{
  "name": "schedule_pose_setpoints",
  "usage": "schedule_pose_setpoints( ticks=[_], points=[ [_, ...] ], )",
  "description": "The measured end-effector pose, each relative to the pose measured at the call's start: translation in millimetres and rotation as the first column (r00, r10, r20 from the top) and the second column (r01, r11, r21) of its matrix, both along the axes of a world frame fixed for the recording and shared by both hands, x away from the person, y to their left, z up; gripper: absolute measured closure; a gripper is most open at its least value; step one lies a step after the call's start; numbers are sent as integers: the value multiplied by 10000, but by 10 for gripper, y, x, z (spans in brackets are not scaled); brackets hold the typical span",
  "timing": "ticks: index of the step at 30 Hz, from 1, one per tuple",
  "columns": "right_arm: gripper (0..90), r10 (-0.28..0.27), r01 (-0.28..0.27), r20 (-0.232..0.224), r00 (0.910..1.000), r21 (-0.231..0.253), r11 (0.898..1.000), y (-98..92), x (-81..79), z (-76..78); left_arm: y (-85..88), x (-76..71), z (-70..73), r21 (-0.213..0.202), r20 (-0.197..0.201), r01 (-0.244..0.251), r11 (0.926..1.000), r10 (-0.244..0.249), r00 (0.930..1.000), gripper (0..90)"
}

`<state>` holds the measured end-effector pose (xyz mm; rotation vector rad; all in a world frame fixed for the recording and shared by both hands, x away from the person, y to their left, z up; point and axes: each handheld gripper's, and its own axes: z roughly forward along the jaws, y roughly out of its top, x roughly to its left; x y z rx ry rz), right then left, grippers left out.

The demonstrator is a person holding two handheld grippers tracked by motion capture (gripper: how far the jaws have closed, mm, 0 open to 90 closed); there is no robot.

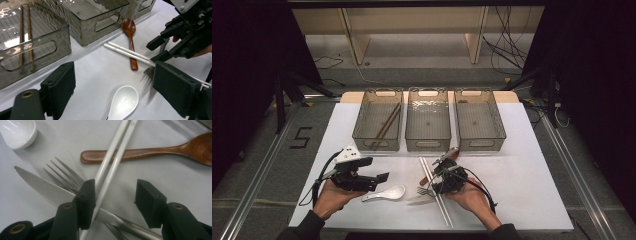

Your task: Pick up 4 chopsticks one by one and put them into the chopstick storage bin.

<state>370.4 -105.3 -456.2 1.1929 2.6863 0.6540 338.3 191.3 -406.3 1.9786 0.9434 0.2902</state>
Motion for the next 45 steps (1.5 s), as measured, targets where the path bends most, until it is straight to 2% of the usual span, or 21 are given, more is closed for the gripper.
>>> schedule_pose_setpoints(
  ticks=[6,12,17,24,29,35,41,45],
  points=[
    [589,32,-33,-31,10000,-364,9993,36,8,-33,-4,-6,-10,26,8,-33,10000,33,10000,178],
    [659,54,-56,-40,10000,-560,9984,20,31,-44,-8,-1,-18,106,-19,49,9999,-49,10000,179],
    [727,-47,40,-131,9999,-516,9987,4,52,-51,-7,0,-14,117,22,60,9999,-61,10000,179],
    [831,-201,183,-211,9996,-800,9966,-16,81,-68,-19,-7,-10,125,59,106,9999,-107,9999,182],
    [850,-326,298,-353,9988,-788,9964,-40,104,-63,-16,-3,-22,223,19,101,9997,-101,9999,183],
    [856,-303,288,-168,9994,-833,9961,-109,120,-14,-3,5,-31,335,37,125,9994,-126,9999,185],
    [857,96,-85,273,9996,-389,9992,-158,77,161,-1,18,-54,336,-4,125,9994,-125,9999,185],
    [857,741,-718,531,9958,-435,9965,-138,-30,261,-17,21,-78,513,-30,238,9984,-236,9997,185]
  ],
)
